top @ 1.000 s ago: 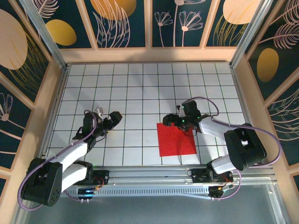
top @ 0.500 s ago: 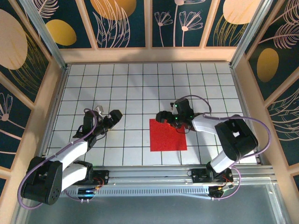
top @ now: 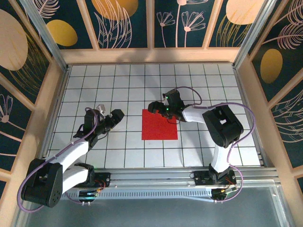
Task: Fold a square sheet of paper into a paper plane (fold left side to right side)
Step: Move the square sheet of paper to the center of the table, then pick up the square sheet of paper from the center of the table.
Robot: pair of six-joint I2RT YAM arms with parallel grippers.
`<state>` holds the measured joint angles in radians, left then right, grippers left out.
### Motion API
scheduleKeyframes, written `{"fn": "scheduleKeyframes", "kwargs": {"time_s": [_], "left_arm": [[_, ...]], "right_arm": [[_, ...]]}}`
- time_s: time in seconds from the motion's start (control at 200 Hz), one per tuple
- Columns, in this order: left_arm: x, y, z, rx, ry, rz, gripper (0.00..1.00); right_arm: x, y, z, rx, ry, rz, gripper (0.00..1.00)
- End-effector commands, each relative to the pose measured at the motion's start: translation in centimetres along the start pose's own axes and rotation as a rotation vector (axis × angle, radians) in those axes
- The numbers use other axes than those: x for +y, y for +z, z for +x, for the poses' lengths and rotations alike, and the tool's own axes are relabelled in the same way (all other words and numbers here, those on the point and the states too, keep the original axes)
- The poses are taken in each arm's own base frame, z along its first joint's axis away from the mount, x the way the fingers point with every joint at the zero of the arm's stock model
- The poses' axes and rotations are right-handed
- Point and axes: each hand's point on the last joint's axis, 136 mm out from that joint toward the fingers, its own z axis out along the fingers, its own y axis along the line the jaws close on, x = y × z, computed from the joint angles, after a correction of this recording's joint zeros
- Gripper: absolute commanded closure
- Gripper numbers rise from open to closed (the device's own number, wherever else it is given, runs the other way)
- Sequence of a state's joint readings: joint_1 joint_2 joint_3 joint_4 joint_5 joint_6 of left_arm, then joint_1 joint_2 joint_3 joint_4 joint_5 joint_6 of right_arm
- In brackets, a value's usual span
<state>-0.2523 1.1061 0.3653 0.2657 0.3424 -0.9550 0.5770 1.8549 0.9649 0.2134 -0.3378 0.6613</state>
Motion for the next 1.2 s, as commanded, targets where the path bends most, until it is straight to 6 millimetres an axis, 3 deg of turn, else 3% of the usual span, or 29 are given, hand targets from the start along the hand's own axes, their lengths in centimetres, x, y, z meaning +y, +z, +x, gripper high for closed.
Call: {"fn": "scheduleKeyframes", "kwargs": {"time_s": [0.0,0.13,0.215,0.32,0.355,0.46,0.756,0.996,1.196], "left_arm": [[-1.4,0.4,0.9,0.074,0.005,0.034,0.1],[-2.5,1.2,2.1,0.136,0.034,0.051,0.16],[-3.2,2.0,3.1,0.172,0.055,0.05,0.22],[-4.2,3.4,4.9,0.242,0.078,0.057,0.31],[-4.6,3.9,5.5,0.265,0.082,0.063,0.35],[-6.0,5.3,7.2,0.312,0.082,0.104,0.44],[-6.1,8.3,11.2,0.407,0.127,0.035,0.53],[-4.0,9.0,12.5,0.446,0.156,-0.051,0.56],[-2.6,9.2,12.9,0.453,0.156,-0.096,0.56]], "right_arm": [[-0.1,0.5,0.3,0.025,-0.01,0.031,0.09],[1.2,-1.4,-1.8,-0.031,-0.066,0.04,0.08],[0.8,-2.9,-3.0,-0.064,-0.1,0.086,0.07],[-0.8,-4.2,-3.4,-0.076,-0.156,0.195,0.06],[-2.6,-4.9,-4.3,-0.088,-0.148,0.253,0.05],[-5.2,-5.6,-4.6,-0.065,-0.184,0.374,0.03],[-7.3,-4.1,-4.3,0.003,-0.215,0.45,0.01],[-7.0,-2.5,-3.3,0.043,-0.229,0.438,0.01],[-6.5,-2.8,-3.3,0.036,-0.252,0.469,0.01]]}}
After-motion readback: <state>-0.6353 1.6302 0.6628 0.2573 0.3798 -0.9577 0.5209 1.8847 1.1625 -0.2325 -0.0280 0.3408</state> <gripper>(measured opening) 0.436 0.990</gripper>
